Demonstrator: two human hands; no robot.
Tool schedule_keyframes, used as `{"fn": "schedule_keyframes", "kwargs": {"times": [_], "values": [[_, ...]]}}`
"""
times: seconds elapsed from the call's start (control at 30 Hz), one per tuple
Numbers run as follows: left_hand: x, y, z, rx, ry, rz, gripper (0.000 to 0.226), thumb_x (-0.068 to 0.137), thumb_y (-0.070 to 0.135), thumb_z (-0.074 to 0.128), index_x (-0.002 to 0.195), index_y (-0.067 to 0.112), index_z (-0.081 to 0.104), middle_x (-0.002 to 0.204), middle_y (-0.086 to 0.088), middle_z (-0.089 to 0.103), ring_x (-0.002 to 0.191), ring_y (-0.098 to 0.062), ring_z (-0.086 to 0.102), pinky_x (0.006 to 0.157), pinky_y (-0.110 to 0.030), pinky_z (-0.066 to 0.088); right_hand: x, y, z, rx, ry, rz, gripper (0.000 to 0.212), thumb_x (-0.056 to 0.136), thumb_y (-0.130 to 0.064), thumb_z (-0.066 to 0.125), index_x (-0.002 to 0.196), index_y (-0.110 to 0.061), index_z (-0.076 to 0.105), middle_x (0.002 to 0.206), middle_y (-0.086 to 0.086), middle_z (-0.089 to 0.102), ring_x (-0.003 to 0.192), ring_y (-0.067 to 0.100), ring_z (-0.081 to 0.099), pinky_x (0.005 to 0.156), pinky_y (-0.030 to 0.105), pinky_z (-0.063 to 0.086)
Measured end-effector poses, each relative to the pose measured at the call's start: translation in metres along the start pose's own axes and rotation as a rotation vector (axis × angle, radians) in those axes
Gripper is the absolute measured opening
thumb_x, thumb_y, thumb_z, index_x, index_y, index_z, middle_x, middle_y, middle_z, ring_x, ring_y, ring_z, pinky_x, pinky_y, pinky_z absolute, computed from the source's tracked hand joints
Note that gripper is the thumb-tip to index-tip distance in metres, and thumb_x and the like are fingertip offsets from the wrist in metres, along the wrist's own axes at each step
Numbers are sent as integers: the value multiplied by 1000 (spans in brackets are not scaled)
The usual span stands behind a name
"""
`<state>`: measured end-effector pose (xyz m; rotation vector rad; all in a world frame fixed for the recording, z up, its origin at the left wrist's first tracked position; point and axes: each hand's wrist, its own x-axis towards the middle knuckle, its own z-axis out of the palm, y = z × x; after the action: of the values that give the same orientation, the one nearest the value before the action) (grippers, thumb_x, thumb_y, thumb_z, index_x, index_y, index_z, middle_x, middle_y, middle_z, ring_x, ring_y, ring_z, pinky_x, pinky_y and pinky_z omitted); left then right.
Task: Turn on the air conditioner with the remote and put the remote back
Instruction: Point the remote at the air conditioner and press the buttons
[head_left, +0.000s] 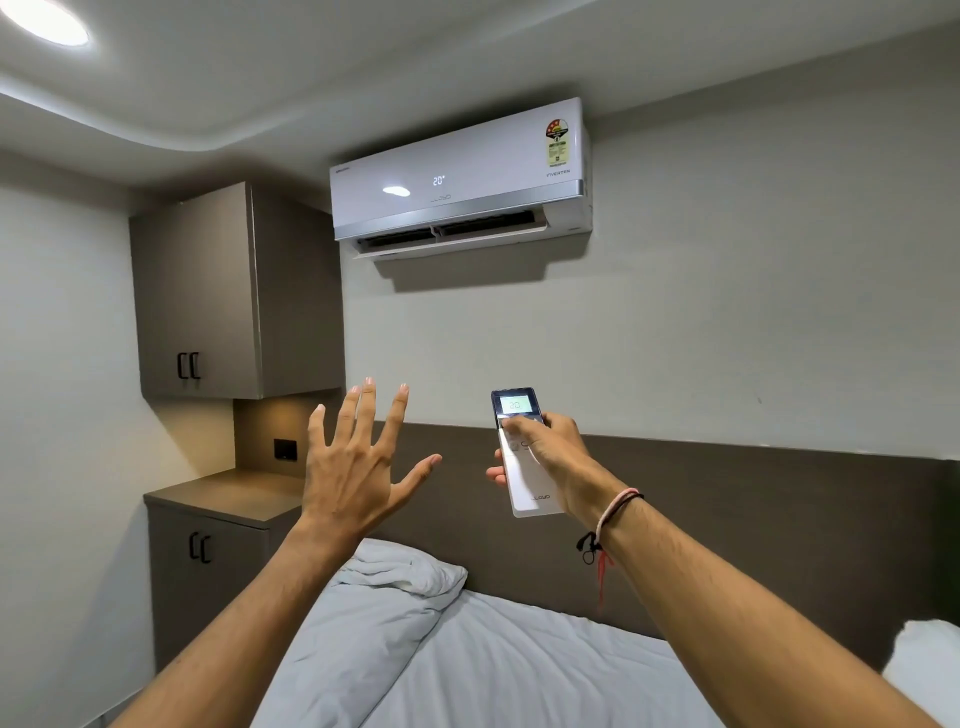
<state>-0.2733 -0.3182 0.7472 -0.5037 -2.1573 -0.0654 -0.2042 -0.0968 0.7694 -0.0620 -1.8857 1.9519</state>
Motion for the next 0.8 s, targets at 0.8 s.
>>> {"fn": "schedule_keyframes", "kwargs": {"times": [0.8], "values": [[-71,203,89,-335,-169,230,87,91,76,28,160,23,28,164,-21,35,149,-35,39,114,-64,34,-86,123,-195,-831,633,-188,33,69,-30,80,94,-24,59,95,7,54,70,4,48,63,18,41]]}}
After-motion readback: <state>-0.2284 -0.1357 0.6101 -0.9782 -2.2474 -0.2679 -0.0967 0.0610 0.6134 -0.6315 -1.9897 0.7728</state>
